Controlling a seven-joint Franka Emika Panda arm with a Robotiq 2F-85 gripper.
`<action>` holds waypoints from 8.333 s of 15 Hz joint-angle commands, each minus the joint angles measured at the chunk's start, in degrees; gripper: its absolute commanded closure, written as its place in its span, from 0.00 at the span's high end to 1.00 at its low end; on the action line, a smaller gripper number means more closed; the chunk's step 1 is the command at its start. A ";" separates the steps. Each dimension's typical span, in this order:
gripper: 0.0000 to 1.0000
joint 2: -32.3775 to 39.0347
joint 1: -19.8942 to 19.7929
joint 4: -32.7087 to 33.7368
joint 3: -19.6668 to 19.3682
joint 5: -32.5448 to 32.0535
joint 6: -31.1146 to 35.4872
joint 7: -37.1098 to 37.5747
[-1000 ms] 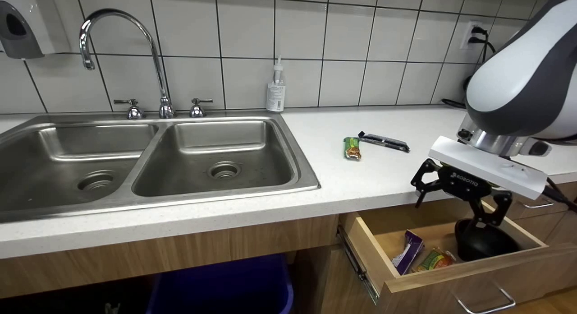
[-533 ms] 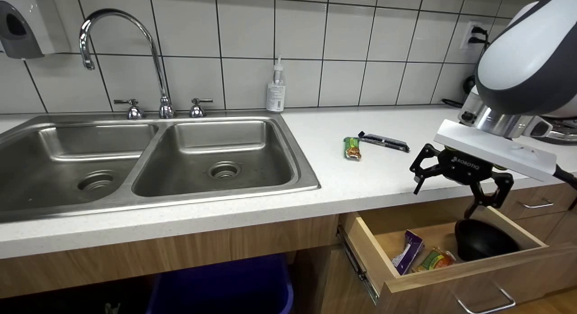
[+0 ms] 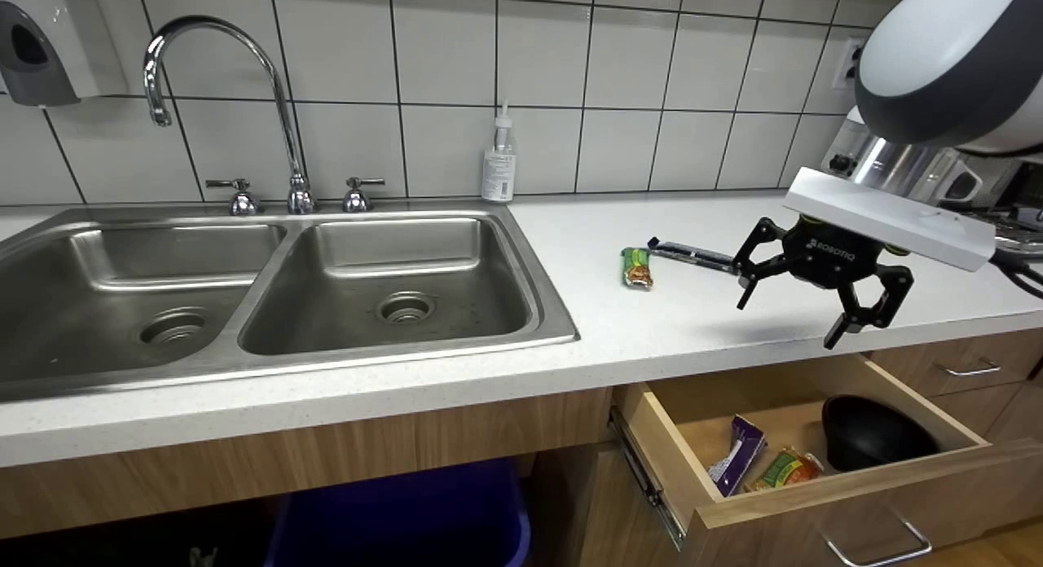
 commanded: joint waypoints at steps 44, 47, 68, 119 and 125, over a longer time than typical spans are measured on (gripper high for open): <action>1.00 38.03 5.52 58.27 -3.88 -7.76 -22.68 -0.80; 1.00 39.64 5.81 60.64 -3.98 -7.85 -23.96 -0.73; 0.12 40.61 5.28 63.32 -4.07 -7.34 -25.65 -2.57; 0.12 -1.78 5.59 -8.79 -1.10 -7.00 6.62 2.82; 0.12 0.82 3.77 -8.41 -1.49 -6.87 7.11 3.19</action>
